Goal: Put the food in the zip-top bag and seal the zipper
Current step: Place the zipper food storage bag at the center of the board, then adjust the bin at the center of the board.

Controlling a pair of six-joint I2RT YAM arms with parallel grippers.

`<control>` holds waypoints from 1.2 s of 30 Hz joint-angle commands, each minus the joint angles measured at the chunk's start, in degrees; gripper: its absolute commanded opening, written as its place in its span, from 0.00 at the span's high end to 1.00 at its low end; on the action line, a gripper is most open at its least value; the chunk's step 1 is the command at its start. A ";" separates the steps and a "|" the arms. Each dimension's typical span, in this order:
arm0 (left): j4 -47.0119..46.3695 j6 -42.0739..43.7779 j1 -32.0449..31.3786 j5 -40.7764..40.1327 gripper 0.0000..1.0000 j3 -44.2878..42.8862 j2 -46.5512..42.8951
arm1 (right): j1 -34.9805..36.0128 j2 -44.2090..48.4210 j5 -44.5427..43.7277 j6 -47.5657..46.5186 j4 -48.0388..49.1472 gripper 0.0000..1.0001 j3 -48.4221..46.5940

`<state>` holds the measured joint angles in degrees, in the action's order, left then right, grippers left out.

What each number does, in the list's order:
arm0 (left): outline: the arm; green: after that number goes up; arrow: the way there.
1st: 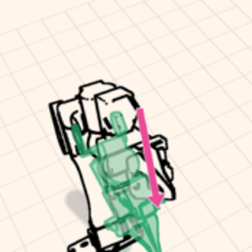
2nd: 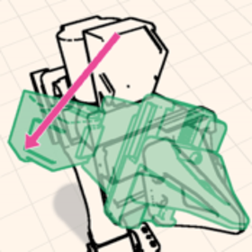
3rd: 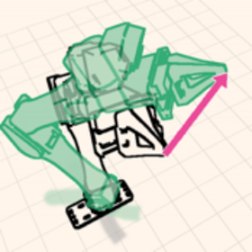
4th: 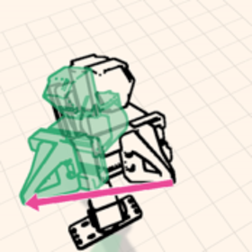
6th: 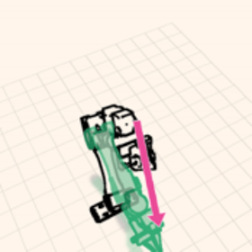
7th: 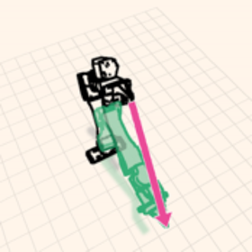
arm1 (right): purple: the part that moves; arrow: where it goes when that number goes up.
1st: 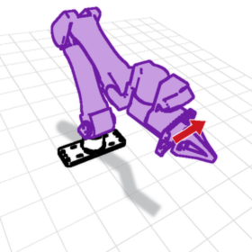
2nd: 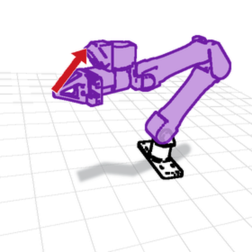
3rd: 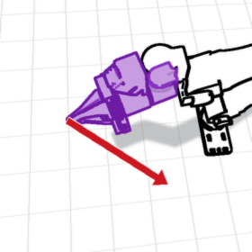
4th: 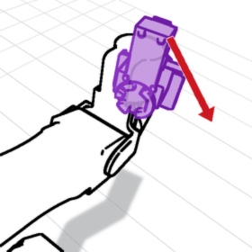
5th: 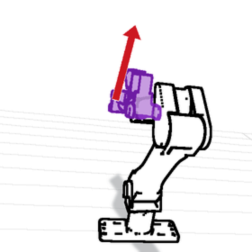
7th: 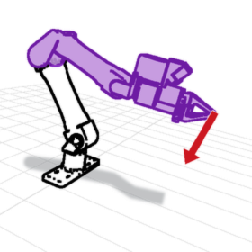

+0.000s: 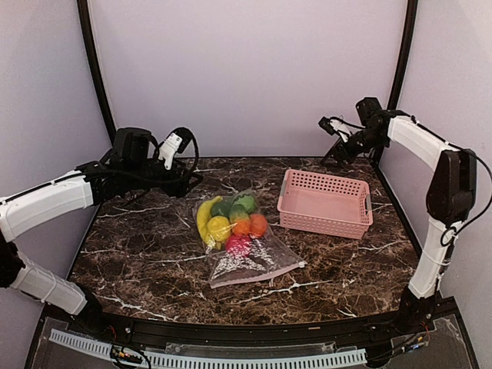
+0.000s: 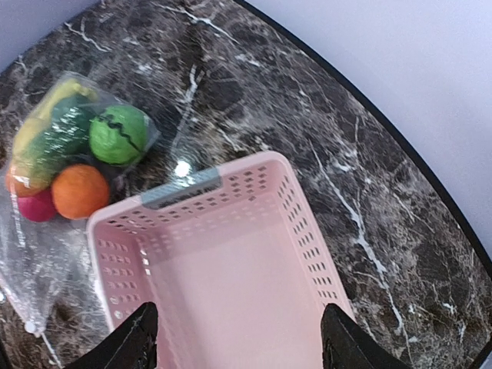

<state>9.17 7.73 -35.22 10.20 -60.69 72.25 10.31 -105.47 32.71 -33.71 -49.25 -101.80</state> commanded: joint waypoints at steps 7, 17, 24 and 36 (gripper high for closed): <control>-14.62 -8.53 6.28 -17.46 0.32 10.87 -0.80 | -2.66 -13.16 -10.82 -7.15 -1.11 0.30 -6.89; -16.11 -10.05 6.31 -15.22 0.32 12.37 -2.03 | -2.66 -20.51 -10.03 -8.28 -4.00 0.30 -12.74; -16.11 -9.83 6.31 -13.26 0.33 12.21 -2.20 | -2.66 -25.02 -12.40 -7.90 -4.67 0.35 -15.61; -16.45 -9.52 6.31 -11.03 0.34 12.35 -2.47 | -4.02 -23.60 -12.90 -6.40 -4.89 0.82 -11.74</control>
<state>-6.09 -1.76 -29.10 -2.68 -48.16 70.48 7.31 -131.04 20.38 -41.01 -52.86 -115.57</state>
